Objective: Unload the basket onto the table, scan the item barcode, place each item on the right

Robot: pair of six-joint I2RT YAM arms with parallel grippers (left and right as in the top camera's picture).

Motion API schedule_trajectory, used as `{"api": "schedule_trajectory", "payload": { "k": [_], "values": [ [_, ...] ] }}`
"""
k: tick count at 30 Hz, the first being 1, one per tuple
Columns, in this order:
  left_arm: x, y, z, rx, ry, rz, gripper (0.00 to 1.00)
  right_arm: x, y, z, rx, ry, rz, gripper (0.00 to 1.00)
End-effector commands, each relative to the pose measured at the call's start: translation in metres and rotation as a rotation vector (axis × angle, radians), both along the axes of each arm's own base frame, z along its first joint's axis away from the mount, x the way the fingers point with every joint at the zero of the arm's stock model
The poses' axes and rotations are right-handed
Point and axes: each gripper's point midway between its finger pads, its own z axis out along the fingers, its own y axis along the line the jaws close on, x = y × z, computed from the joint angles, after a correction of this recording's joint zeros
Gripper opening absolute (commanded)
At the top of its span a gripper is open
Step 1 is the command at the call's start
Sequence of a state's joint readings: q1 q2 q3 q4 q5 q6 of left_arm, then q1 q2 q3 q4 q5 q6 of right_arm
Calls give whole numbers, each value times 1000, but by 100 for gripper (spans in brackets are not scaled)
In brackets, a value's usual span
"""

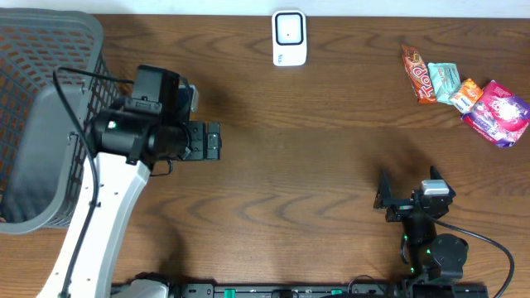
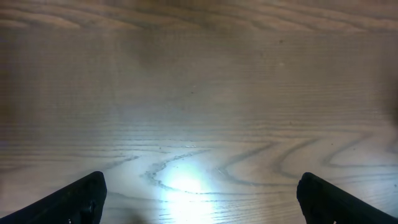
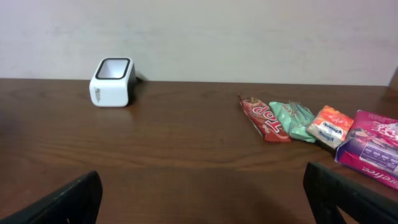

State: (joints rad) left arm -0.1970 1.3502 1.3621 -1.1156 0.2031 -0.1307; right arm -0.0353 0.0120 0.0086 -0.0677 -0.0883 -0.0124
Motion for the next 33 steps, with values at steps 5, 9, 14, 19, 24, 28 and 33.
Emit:
{"api": "schedule_trajectory", "payload": {
  "k": [5, 9, 14, 19, 24, 28, 33],
  "values": [
    [-52, 15, -1, 24, -138, -54, 98, 0, -3, -1, -16, -1, -14, 99],
    [-67, 16, -21, 30, -272, -126, 98, 0, -3, -1, -16, -1, -14, 99],
    [-77, 18, -50, 4, -481, -119, 98, 0, -3, -1, -16, -1, -14, 99],
    [-79, 23, -55, 4, -704, -116, 98, 0, -3, -1, -16, -1, -14, 99],
    [-66, 23, -51, 2, -934, -106, 98, 0, -3, -1, -16, -1, -14, 99],
    [-56, 25, -52, -9, -1051, -84, 98, 0, -3, -1, -16, -1, -14, 99],
    [-49, 39, -48, 20, -1123, -24, 98, 0, -3, -1, -16, -1, -14, 99]
  ]
}}
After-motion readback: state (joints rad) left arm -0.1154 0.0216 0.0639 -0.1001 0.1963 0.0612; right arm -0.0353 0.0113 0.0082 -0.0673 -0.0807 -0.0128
